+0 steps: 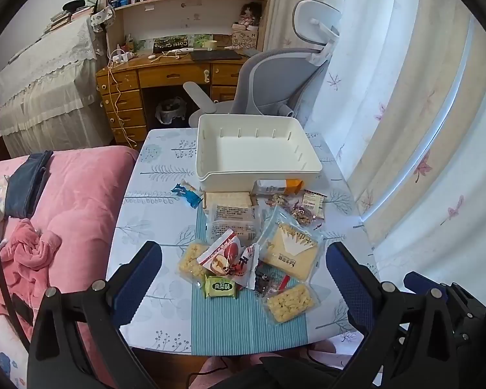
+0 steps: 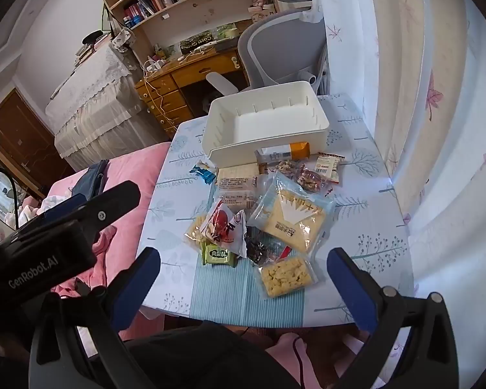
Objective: Organize snacks
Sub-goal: 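Move both tools over the snacks spread on the table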
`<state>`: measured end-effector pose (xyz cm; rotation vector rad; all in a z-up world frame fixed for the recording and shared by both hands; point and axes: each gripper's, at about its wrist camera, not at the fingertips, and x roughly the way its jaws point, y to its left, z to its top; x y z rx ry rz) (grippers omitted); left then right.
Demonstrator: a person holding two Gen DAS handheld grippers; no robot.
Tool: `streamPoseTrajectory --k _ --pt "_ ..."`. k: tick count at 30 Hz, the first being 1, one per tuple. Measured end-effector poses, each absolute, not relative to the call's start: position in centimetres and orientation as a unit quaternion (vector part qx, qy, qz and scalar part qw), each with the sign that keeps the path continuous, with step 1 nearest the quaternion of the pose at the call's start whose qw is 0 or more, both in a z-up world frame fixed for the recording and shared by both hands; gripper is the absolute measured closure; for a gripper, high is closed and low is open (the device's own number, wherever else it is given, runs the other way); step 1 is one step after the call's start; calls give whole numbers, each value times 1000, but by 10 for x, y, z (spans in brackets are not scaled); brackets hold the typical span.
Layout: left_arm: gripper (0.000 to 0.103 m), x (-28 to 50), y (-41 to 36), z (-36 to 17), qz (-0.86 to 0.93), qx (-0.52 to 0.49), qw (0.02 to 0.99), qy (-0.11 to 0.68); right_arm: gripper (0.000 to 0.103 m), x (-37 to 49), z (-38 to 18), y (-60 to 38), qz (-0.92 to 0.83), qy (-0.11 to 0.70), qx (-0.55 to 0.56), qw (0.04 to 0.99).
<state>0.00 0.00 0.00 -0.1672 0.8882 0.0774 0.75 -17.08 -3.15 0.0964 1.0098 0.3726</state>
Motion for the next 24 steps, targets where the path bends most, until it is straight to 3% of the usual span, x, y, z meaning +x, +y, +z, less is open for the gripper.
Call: streamPoseTrajectory --k 24 --pt "2 8 -2 5 45 -86 898 429 0 18 -35 -178 178 482 46 857"
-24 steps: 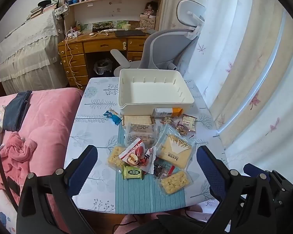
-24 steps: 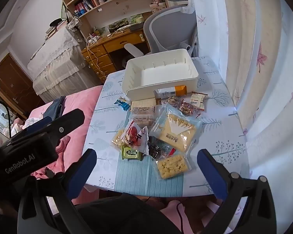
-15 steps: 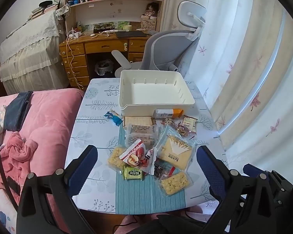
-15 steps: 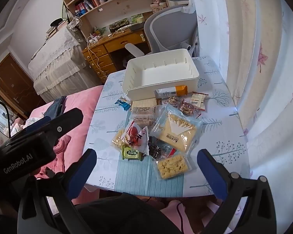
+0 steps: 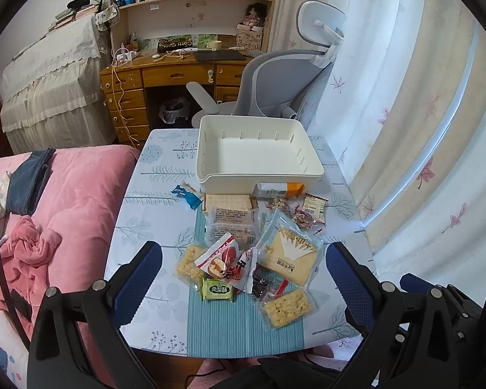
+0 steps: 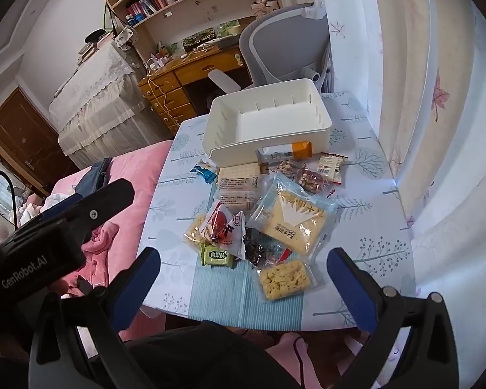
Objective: Organize snacks
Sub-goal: 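Move both tools over the snacks spread on the table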
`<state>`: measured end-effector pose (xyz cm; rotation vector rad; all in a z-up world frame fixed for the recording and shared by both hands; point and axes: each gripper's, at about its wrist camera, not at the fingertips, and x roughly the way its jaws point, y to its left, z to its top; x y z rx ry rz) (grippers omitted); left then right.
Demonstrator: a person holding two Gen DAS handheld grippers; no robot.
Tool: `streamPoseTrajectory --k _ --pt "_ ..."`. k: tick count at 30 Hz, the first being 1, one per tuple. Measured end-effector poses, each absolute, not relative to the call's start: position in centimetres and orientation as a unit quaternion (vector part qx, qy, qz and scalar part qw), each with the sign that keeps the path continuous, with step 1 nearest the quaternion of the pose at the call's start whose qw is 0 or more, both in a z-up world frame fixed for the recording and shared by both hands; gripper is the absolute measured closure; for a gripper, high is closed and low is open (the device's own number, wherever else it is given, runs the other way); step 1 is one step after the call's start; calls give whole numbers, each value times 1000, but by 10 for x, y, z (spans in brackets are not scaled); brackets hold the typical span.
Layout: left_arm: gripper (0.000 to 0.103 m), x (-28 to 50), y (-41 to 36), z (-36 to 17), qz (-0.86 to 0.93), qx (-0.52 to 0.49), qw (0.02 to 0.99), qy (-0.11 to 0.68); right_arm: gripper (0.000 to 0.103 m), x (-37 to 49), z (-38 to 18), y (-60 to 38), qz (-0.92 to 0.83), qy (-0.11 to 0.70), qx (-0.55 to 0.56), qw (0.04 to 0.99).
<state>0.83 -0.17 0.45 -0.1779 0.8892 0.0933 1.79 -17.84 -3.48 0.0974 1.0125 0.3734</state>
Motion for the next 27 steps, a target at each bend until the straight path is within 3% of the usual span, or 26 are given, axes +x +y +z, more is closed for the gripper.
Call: streamPoseTrajectory --k 27 --pt "2 9 18 -55 175 -141 829 512 0 47 -78 -204 227 451 -3 863"
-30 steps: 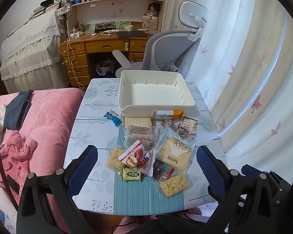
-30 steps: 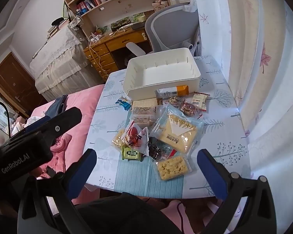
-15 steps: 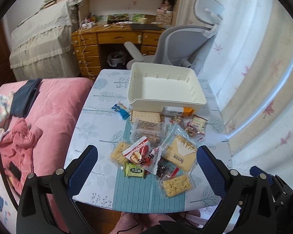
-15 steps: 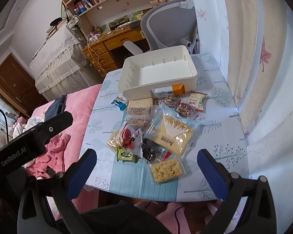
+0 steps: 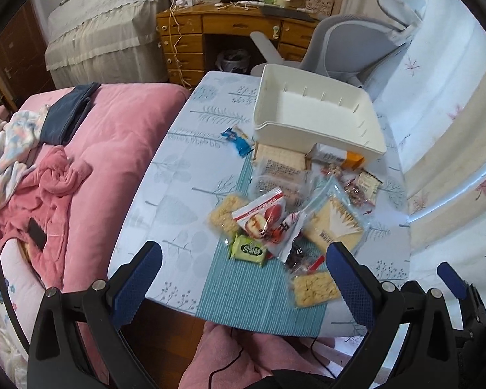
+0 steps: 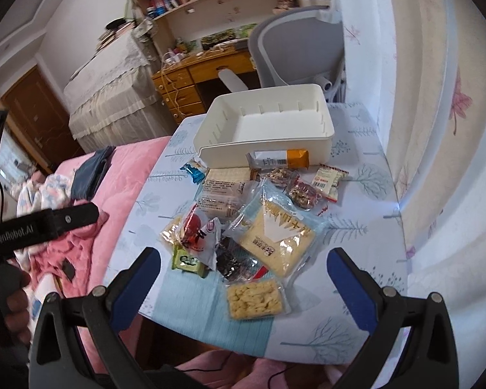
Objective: Organize snacks
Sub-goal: 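Move both tools over the snacks spread on the table, then grasp the red-and-white apple chip bag with the left tool while the right tool grasps the clear yellow puff bag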
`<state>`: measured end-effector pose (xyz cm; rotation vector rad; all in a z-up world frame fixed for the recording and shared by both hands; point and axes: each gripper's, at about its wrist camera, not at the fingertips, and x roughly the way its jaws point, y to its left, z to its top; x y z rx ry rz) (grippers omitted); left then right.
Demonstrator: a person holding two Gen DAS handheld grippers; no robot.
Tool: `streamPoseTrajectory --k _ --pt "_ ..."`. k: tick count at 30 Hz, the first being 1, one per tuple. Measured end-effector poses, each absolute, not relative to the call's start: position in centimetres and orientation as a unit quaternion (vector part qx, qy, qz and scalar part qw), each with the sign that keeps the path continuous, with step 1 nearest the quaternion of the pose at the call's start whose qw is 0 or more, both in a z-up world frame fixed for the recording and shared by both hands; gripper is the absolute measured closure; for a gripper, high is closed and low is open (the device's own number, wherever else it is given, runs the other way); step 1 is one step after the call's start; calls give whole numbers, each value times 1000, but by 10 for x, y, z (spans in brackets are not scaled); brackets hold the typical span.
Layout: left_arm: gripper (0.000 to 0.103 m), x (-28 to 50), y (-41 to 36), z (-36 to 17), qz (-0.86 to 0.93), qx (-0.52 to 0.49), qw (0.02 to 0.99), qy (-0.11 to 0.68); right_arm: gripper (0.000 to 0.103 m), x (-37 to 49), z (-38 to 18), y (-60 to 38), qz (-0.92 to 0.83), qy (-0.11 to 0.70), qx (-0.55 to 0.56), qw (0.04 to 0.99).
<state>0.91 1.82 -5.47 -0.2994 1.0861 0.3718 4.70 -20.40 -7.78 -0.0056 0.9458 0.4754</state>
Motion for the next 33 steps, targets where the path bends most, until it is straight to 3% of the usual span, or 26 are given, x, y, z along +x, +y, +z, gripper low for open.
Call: streamPoseTrajectory --k 16,33 --pt "2 17 25 -92 145 -230 802 532 0 23 -131 -184 306 426 -154 837" --pt "11 82 62 -190 134 -340 675 641 0 68 -219 -160 283 610 -138 727"
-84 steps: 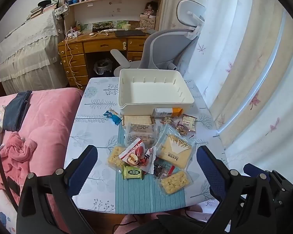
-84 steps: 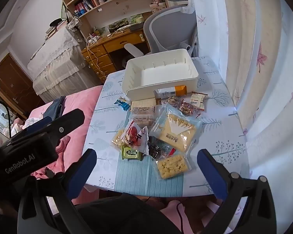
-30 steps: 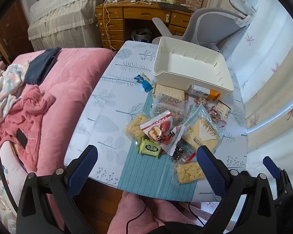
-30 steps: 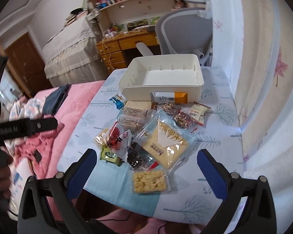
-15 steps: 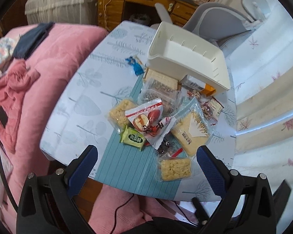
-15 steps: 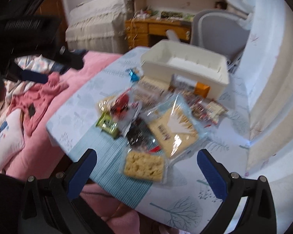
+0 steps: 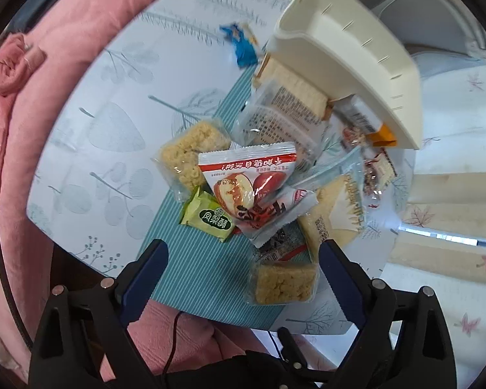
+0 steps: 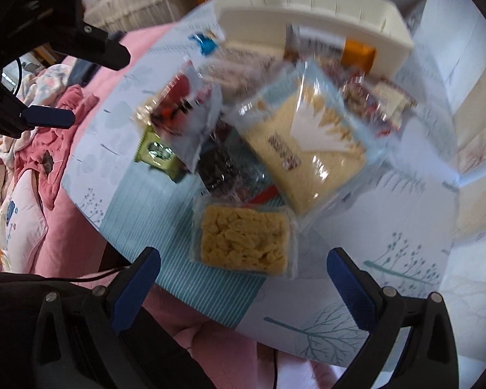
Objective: Organize snacks
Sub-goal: 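Grasp the red-and-white apple chip bag with the left tool while the right tool grasps the clear yellow puff bag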
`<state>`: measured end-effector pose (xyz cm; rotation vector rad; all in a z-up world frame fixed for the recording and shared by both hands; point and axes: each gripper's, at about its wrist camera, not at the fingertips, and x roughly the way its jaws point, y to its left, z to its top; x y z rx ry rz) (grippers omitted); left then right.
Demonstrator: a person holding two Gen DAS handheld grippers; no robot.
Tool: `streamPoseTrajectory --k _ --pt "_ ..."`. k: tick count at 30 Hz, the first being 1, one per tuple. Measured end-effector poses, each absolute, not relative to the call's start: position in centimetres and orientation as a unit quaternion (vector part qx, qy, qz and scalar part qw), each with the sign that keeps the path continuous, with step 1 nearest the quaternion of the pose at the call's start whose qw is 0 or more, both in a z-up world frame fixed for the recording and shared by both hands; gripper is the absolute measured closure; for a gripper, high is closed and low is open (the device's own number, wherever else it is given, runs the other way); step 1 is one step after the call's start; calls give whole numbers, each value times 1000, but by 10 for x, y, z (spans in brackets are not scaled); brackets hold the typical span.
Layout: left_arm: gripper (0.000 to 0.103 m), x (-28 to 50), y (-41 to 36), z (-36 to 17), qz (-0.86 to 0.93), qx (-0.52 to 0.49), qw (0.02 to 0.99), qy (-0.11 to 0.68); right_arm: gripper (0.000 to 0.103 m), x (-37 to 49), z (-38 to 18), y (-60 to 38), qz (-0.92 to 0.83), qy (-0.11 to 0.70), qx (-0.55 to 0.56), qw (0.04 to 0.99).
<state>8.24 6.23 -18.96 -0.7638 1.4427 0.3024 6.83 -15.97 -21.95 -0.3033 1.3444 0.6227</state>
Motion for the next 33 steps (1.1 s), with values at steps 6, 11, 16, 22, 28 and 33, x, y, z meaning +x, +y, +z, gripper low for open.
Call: streamPoseTrajectory --k 6,11,16,22,28,33 --pt "19 106 72 -224 124 -347 634 680 0 83 -253 -145 262 672 -131 680" --pt "30 119 77 -248 119 -350 603 707 0 87 -274 -133 240 704 -136 654" --pt "35 130 80 -266 103 -359 582 722 0 89 -280 -129 216 717 -139 648" --pt "45 140 80 -272 82 -368 573 727 0 89 -288 -118 184 722 -153 649" --pt "58 140 88 -282 83 -398 553 727 0 90 -288 -112 170 722 -151 654" --pt "68 133 89 -282 81 -402 549 728 11 91 -281 -108 158 719 -151 660"
